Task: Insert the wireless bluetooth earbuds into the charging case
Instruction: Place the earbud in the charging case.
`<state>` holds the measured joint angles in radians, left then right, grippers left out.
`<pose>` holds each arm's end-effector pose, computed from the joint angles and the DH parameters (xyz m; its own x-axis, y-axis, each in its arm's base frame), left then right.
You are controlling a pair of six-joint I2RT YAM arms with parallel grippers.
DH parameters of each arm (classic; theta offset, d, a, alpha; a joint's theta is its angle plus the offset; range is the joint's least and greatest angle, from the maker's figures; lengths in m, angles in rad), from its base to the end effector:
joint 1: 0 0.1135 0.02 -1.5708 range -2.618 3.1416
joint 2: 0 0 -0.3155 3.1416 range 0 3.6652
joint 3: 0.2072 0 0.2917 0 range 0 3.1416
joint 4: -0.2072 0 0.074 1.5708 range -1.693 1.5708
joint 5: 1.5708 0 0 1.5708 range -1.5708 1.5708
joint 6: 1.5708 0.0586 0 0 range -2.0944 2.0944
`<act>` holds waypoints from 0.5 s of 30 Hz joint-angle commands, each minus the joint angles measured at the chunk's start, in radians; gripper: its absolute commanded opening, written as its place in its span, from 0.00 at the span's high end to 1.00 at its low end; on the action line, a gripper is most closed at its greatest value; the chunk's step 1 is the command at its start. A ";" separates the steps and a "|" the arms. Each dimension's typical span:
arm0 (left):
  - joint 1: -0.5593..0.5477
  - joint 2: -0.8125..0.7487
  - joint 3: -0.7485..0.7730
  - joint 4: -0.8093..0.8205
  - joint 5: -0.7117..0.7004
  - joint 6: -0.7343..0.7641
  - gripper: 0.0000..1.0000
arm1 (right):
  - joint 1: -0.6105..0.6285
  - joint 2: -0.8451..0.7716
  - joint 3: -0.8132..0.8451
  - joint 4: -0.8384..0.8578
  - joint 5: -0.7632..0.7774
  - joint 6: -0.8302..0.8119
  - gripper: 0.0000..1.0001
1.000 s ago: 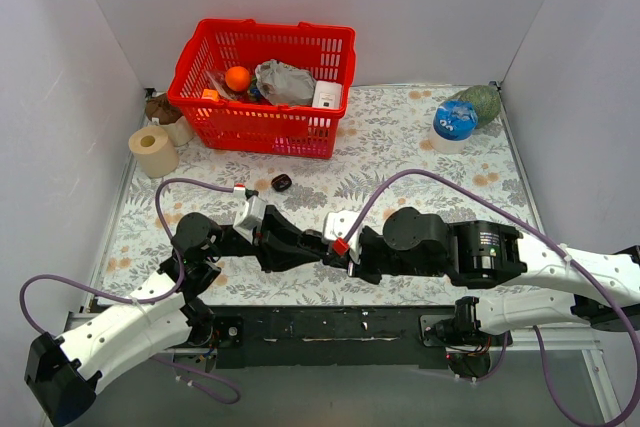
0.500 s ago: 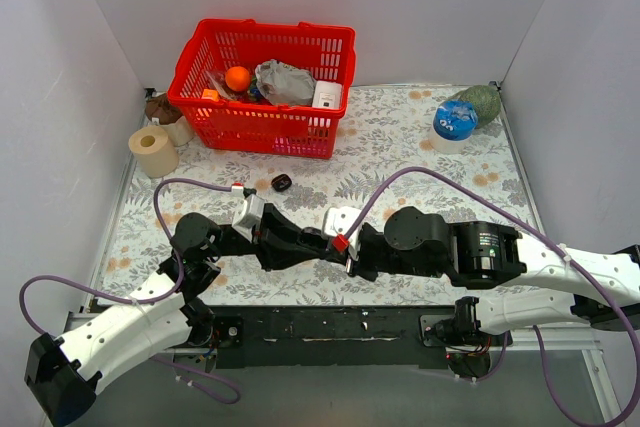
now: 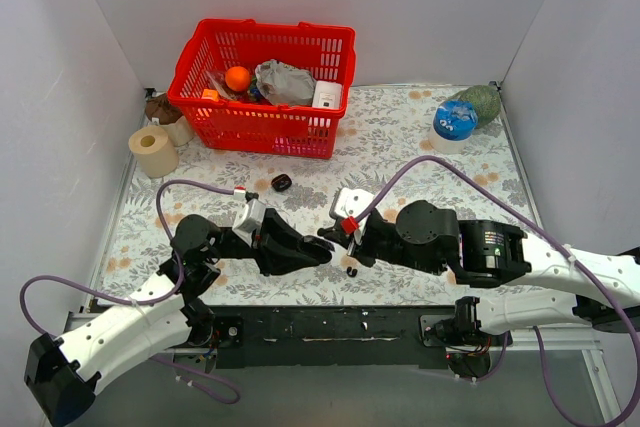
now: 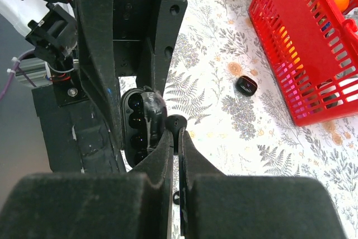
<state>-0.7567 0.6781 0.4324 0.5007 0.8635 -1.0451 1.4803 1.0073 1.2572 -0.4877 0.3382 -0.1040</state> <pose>0.0961 -0.1520 0.3285 -0.7564 -0.0588 -0.6514 0.6509 -0.1661 -0.7408 0.0410 0.2361 0.4785 0.0733 -0.2755 -0.9585 -0.9076 0.3798 -0.1786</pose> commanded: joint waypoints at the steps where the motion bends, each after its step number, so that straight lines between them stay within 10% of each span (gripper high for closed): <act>1: -0.004 -0.022 0.000 0.006 -0.004 0.002 1.00 | -0.002 -0.007 -0.001 0.058 0.016 0.003 0.99; 15: -0.004 0.024 0.039 -0.114 -0.135 0.014 1.00 | 0.002 -0.095 -0.047 0.164 -0.044 0.027 0.99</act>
<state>-0.7567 0.6987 0.4370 0.4370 0.7803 -1.0409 1.4796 0.9154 1.1961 -0.4065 0.3302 -0.0822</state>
